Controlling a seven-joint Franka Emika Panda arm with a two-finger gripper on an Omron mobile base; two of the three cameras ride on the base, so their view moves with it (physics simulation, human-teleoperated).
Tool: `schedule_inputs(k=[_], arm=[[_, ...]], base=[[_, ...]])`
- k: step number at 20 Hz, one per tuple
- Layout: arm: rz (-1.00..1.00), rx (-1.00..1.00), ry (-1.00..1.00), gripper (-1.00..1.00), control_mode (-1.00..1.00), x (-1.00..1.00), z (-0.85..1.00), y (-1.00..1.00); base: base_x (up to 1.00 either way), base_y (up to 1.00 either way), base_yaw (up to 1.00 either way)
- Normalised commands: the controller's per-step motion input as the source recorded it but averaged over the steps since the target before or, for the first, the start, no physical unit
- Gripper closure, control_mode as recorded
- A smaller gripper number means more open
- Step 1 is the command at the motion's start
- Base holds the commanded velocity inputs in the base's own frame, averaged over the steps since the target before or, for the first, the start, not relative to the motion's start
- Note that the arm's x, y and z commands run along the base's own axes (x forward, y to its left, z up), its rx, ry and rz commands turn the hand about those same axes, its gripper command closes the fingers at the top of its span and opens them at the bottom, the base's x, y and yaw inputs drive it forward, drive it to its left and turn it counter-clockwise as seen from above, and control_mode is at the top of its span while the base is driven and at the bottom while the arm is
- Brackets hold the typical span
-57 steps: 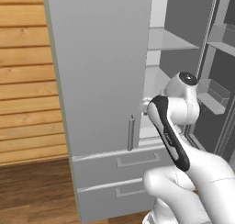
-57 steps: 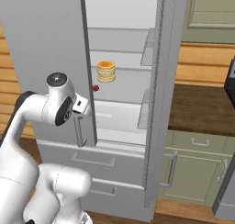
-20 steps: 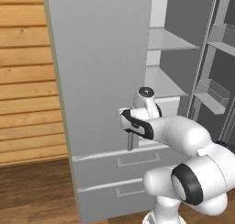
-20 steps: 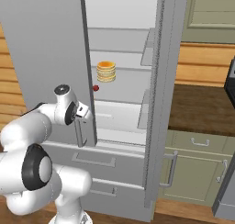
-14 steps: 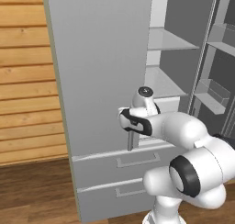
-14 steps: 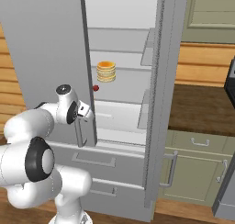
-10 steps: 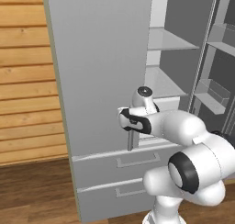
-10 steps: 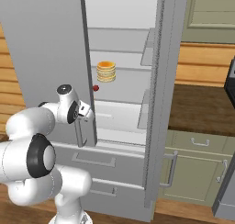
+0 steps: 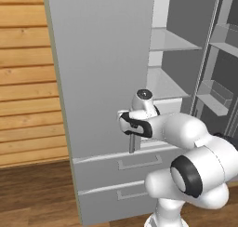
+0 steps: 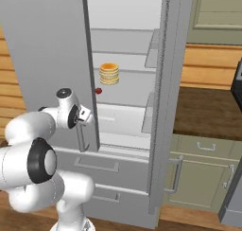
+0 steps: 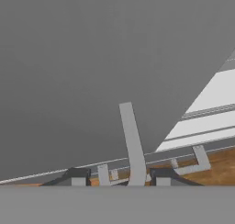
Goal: Take the strawberry from the fridge and place it on top of the pancake, located on the dining counter.
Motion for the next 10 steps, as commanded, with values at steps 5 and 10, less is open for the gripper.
schedule_inputs(k=[5, 10], arm=[[-0.13, 0.00, 0.00, 1.00, -1.00, -0.40, -0.01, 0.17], [-0.22, 0.00, 0.00, 1.00, -1.00, -0.54, -0.09, 0.22]], base=[[0.00, 0.00, 0.00], [0.00, 0.00, 0.00]])
